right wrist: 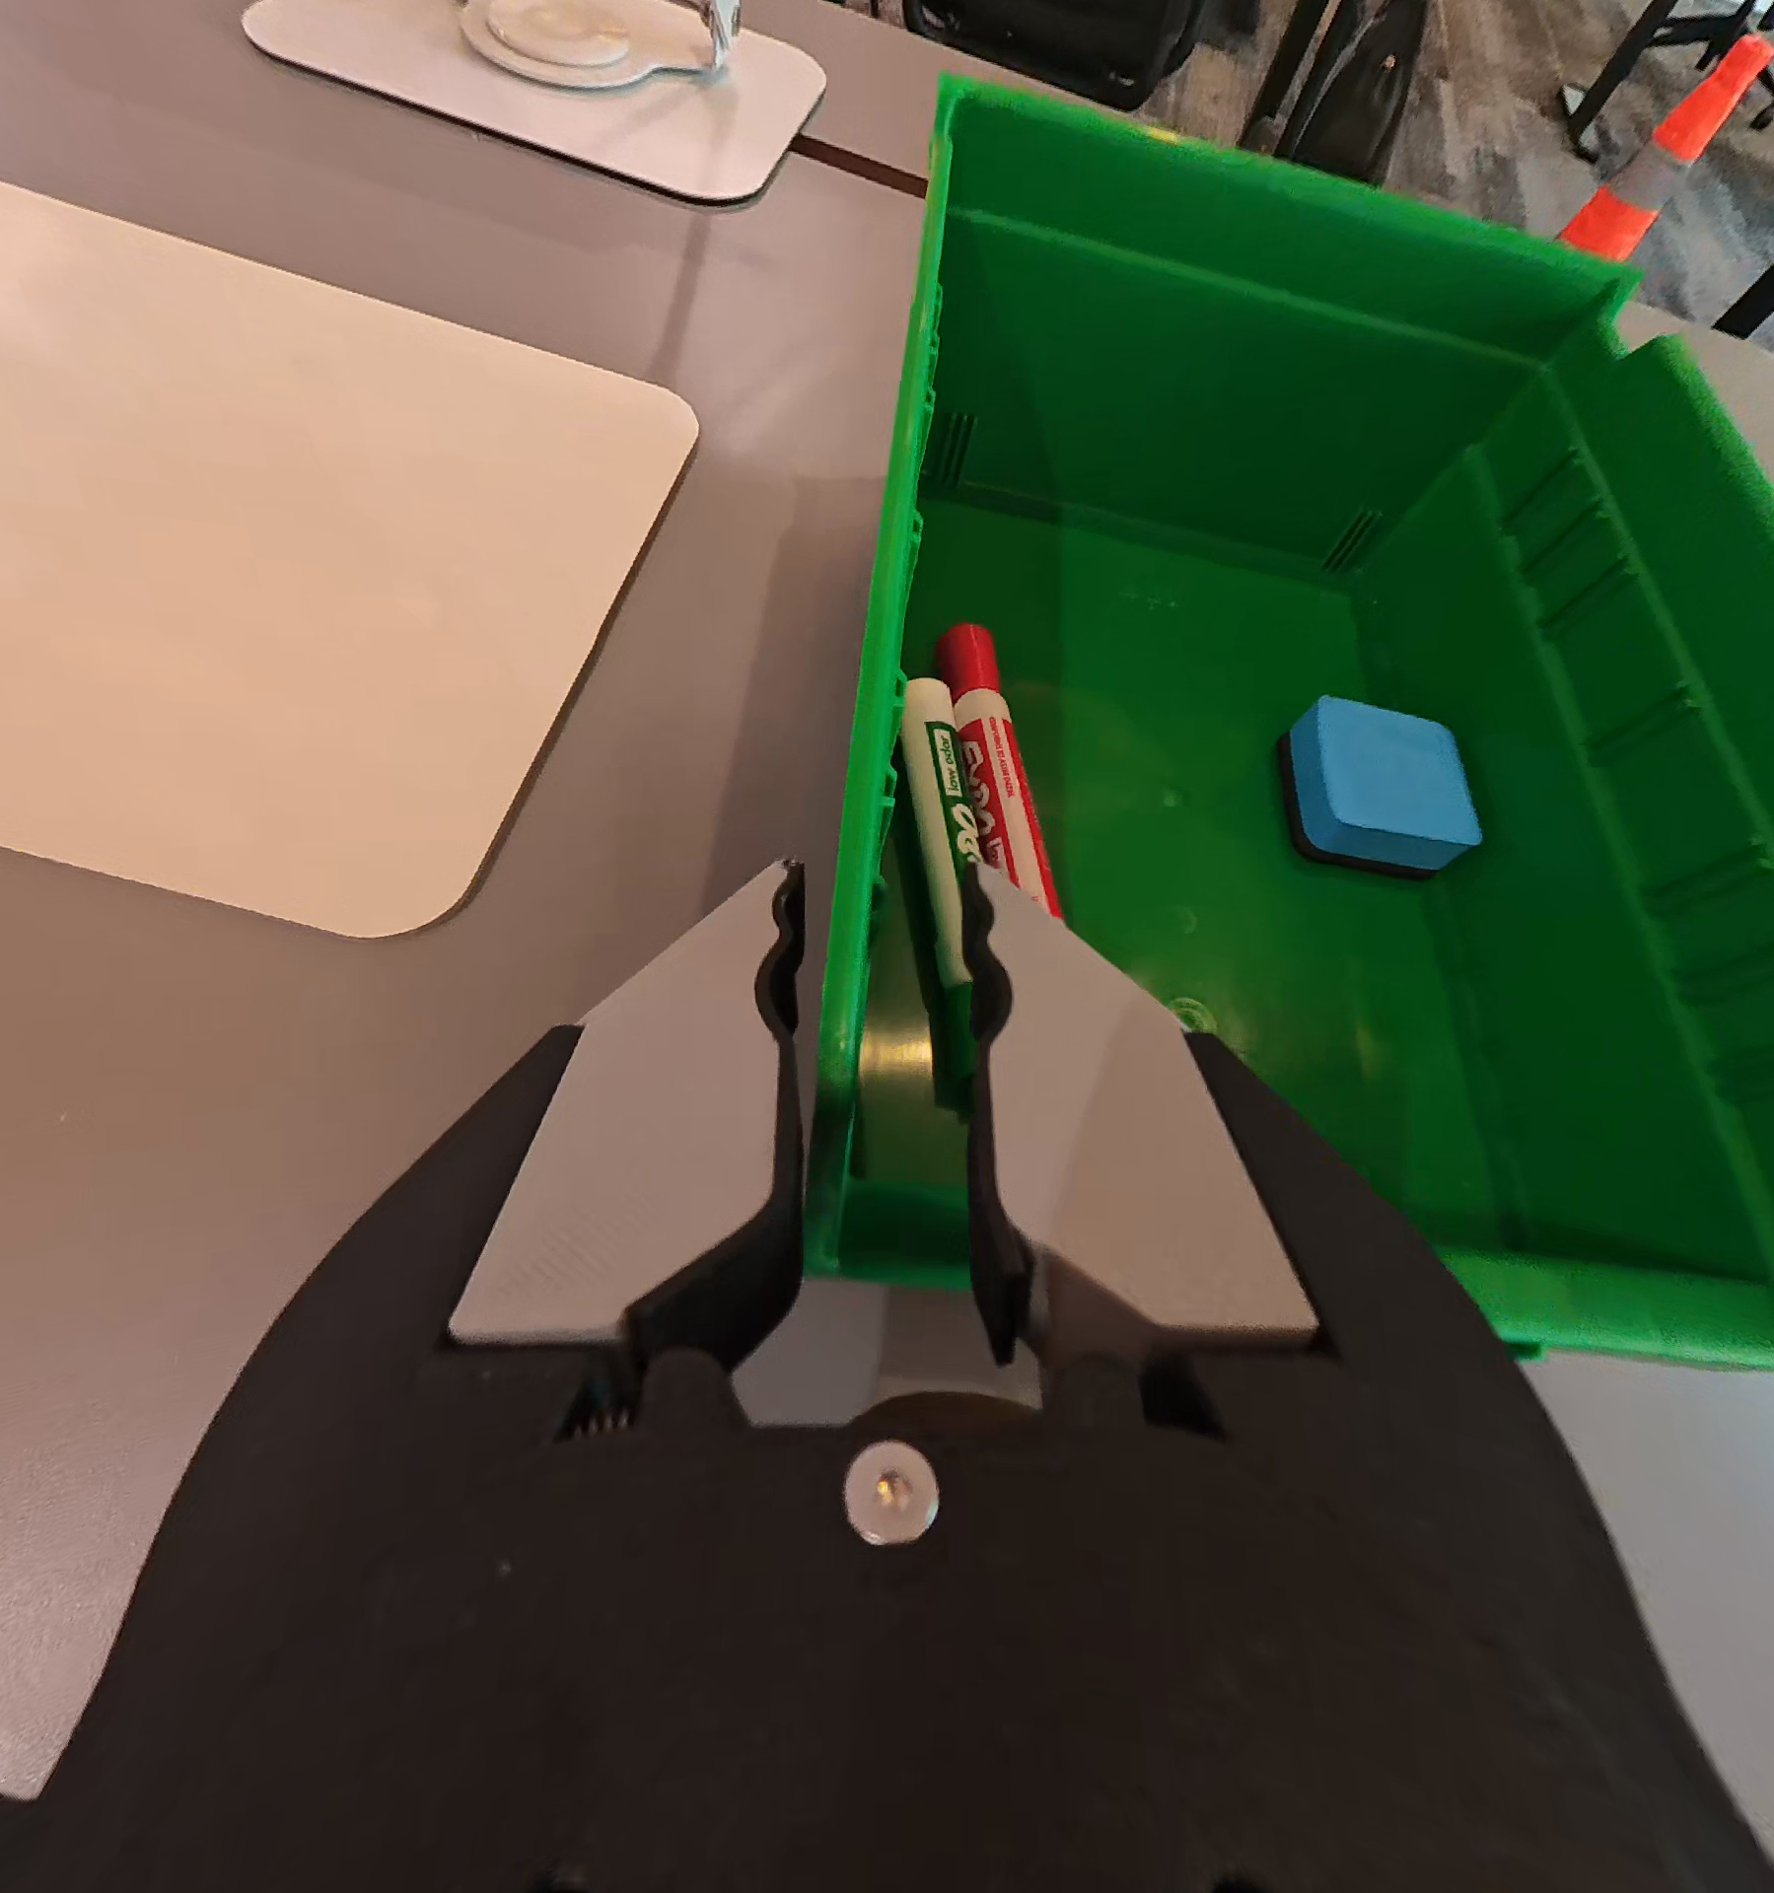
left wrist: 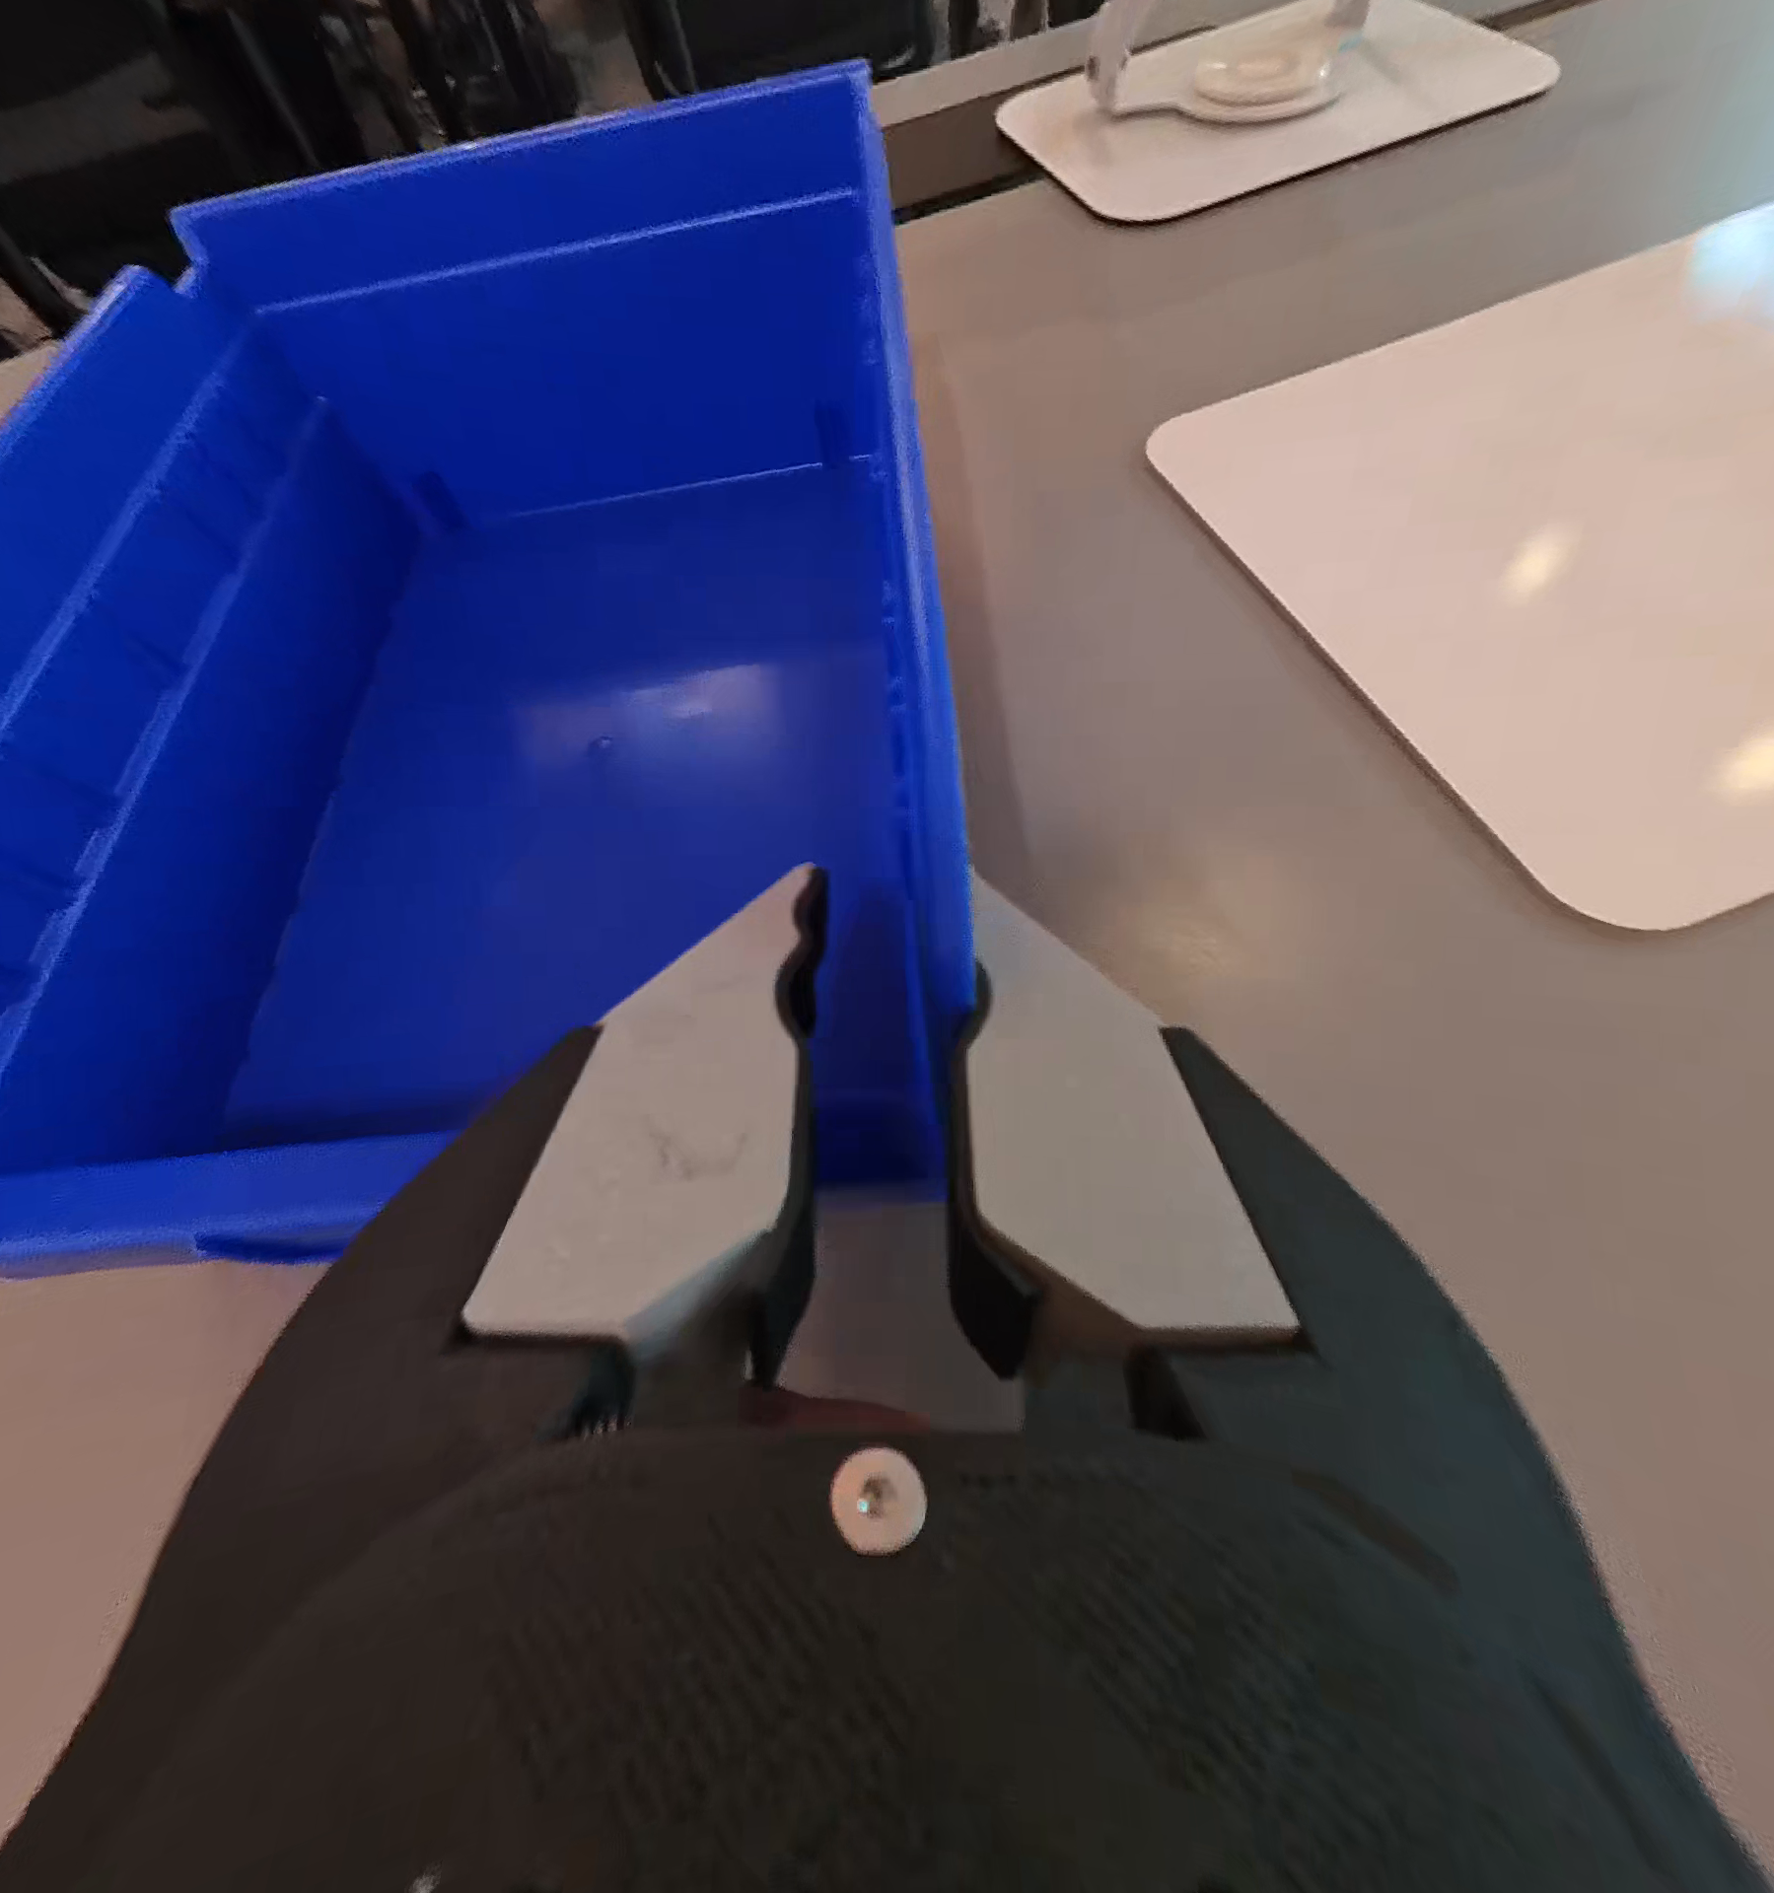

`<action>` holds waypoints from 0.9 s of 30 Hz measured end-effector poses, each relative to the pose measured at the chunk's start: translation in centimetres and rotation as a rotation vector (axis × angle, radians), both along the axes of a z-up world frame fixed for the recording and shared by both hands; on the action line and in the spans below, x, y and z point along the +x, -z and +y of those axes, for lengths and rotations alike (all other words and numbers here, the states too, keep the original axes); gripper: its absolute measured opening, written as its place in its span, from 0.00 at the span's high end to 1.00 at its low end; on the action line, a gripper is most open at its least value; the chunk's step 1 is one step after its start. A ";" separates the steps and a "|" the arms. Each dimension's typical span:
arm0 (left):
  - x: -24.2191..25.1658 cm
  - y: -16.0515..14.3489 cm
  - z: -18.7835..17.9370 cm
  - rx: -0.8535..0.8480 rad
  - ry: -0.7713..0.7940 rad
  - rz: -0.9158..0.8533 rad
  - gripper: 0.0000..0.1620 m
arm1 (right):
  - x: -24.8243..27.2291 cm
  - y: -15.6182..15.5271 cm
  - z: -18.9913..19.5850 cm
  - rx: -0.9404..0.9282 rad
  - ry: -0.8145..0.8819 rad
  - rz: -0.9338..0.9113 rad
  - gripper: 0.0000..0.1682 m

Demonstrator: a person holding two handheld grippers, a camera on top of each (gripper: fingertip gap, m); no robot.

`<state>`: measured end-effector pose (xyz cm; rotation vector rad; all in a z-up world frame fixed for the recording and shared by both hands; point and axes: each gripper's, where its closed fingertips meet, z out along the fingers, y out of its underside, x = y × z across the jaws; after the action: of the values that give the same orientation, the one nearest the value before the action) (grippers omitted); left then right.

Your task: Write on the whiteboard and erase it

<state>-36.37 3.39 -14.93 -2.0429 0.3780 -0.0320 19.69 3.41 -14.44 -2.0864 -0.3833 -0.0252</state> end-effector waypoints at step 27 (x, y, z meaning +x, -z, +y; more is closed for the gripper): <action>0.5 -8.3 -2.8 0.234 0.104 -0.115 0.98 | -4.3 -6.3 -2.6 0.178 -0.165 0.050 0.99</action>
<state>-35.83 0.60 -6.62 -1.7805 0.3965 -0.1612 15.35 0.81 -8.16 -1.8714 -0.5029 0.0876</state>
